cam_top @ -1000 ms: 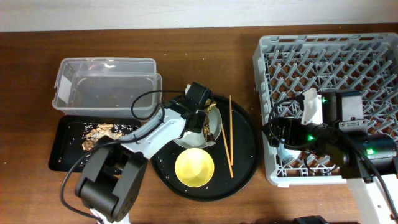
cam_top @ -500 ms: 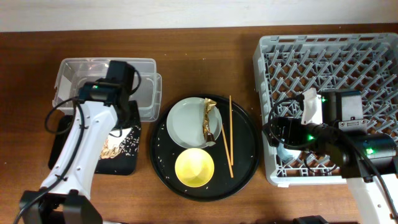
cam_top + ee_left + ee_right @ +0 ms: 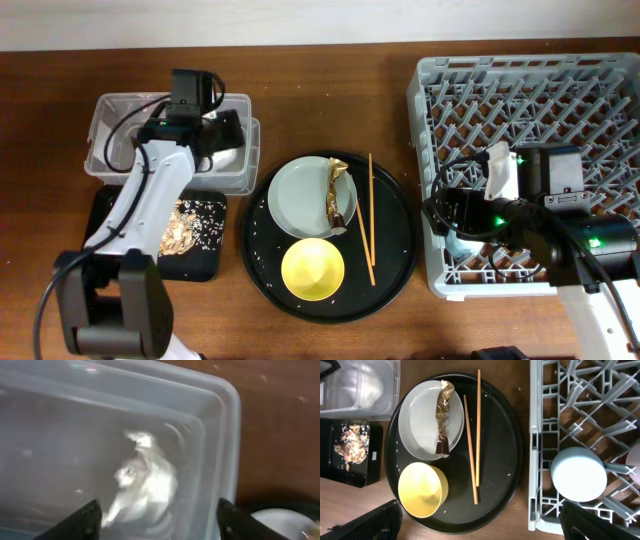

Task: Sort waste into correct bins and load items into the dishwasher rack
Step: 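Tip the tissue and foil wrapper from the plate into the clear bin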

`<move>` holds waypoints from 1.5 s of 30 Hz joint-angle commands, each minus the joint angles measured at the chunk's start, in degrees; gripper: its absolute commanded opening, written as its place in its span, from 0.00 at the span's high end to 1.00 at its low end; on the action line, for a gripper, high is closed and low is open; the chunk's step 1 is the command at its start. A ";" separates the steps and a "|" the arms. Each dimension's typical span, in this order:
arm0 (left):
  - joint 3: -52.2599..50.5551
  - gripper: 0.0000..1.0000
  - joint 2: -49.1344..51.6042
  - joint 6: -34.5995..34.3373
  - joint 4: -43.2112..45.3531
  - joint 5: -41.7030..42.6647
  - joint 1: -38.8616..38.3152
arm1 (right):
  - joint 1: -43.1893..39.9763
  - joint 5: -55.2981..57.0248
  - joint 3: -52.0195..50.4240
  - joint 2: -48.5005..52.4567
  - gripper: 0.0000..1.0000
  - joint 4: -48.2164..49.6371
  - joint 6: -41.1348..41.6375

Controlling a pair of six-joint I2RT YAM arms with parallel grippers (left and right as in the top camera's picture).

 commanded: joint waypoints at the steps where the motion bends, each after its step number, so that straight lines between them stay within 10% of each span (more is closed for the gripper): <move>1: 2.16 0.25 -3.30 0.92 -4.20 14.32 -3.19 | 0.26 -0.33 0.70 0.00 0.00 -0.07 -0.39; 7: 1.18 0.20 2.60 16.39 -3.52 4.13 -24.79 | 0.26 -0.28 0.70 0.00 0.00 -0.70 -0.39; 14: 1.18 0.20 13.40 13.97 2.01 -5.33 -31.19 | 0.28 -0.31 0.70 0.17 0.00 -0.70 -0.39; 16: 1.18 0.37 15.23 12.04 1.77 -5.35 -31.17 | 0.26 -0.31 0.70 0.35 0.01 -0.68 -0.39; 17: 1.18 0.70 15.65 10.82 1.09 -5.35 -31.17 | 0.26 -0.33 0.70 0.52 0.00 -0.68 -0.39; 19: 2.10 0.97 14.75 9.51 -1.01 -5.35 -31.17 | 0.26 -0.33 0.70 0.68 0.00 -0.68 -0.39; 27: 16.57 0.99 2.93 7.80 -15.06 -9.14 -20.20 | 0.26 -0.31 0.70 0.68 0.01 -0.68 -0.39; 30: 16.28 0.99 4.15 -4.22 -14.93 -13.64 -8.63 | 0.26 -0.31 0.70 0.68 0.01 -0.61 -0.39; 33: 16.28 0.89 7.63 -10.36 -11.67 -8.35 -1.20 | 0.26 -0.31 0.70 0.68 0.00 -0.39 -0.39; 34: 16.28 0.44 9.40 -10.34 -9.09 -6.05 0.02 | 0.26 -0.28 0.70 0.68 0.00 -0.39 -0.39; 35: 16.31 0.19 10.32 -10.32 -7.61 -5.49 0.63 | 0.26 -0.31 0.70 0.68 0.01 -0.42 -0.39; 41: 21.35 0.15 0.04 -2.84 -20.72 3.96 0.02 | 0.26 -0.31 0.70 0.66 0.00 -0.04 -0.42; 45: 21.35 0.22 -12.52 14.99 -33.97 11.17 -7.13 | 0.26 -0.31 0.70 0.52 0.00 -0.28 -0.42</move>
